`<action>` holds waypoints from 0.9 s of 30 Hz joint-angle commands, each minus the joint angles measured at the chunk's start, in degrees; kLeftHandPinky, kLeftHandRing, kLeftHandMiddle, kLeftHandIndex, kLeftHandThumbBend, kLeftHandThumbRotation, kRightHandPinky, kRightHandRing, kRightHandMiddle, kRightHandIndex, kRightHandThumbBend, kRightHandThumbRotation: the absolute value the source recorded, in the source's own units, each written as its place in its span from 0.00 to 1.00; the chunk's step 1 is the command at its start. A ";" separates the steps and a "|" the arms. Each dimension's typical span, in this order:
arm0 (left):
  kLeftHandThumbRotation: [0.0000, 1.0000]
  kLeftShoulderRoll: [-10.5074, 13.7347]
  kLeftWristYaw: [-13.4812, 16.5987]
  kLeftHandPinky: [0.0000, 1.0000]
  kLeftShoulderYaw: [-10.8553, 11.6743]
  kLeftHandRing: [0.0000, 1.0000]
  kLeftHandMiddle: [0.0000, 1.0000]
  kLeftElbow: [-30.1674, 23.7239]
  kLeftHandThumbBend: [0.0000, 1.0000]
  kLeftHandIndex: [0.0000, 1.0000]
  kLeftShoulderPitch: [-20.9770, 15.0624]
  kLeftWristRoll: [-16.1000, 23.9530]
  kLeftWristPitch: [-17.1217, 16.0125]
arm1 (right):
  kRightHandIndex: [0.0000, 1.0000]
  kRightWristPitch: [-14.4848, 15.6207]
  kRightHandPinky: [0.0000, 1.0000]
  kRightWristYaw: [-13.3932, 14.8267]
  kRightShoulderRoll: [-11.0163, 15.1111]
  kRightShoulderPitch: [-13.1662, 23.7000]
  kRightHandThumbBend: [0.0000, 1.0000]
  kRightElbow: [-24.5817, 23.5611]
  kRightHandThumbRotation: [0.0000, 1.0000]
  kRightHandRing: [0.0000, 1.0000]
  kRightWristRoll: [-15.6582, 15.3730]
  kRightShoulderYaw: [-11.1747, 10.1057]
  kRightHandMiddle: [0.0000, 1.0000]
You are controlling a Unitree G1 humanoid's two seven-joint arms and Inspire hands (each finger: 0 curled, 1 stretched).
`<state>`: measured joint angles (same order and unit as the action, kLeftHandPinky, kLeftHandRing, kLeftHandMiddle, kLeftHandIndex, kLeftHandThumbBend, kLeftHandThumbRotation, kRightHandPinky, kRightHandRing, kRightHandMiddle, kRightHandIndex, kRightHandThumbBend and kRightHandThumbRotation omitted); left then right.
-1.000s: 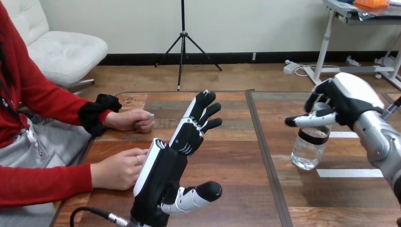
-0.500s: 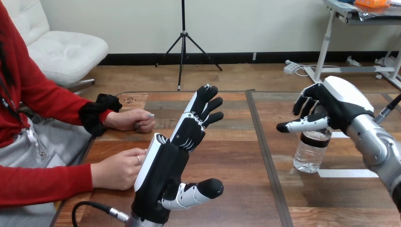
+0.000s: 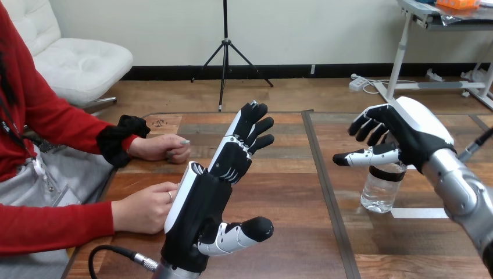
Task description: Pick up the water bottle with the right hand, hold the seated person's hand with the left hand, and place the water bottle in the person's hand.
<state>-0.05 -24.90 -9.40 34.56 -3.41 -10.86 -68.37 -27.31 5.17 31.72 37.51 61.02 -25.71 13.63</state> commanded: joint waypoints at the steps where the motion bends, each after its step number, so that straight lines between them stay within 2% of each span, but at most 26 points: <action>1: 0.69 0.33 -0.34 0.88 0.39 0.94 0.98 -0.11 0.88 0.99 -3.51 -0.73 -0.04 | 0.69 -1.98 0.56 1.55 -0.87 -0.67 1.00 -4.64 0.39 0.63 4.13 -3.96 0.66; 8: 0.70 0.66 0.08 0.87 0.98 0.94 0.97 -0.54 0.89 0.99 -3.51 0.24 0.09 | 0.73 -2.70 0.58 0.98 -2.63 -3.01 1.00 -6.20 0.34 0.66 9.31 -7.03 0.69; 17: 0.71 1.04 -0.55 0.86 0.84 0.94 0.97 -0.92 0.89 0.99 -3.50 -0.71 0.36 | 0.77 -6.06 0.60 4.09 -4.00 -4.23 1.00 -4.06 0.37 0.68 10.77 -8.58 0.72; 22: 0.69 1.19 -0.67 0.86 1.00 0.94 0.97 -0.79 0.88 0.99 -3.68 -0.76 -0.09 | 0.79 -7.22 0.62 3.87 -5.27 -4.74 1.00 -2.47 0.37 0.70 13.02 -10.17 0.74; 27: 0.69 1.41 -0.92 0.86 1.05 0.94 0.97 -1.00 0.88 0.99 -3.66 -0.99 0.13 | 0.80 -8.27 0.65 4.52 -6.13 -5.30 1.00 -1.64 0.38 0.73 13.92 -10.87 0.76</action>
<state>0.83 -25.64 -8.73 34.55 -3.54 -10.94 -67.94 -33.45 8.09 27.24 31.13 59.03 -13.35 4.78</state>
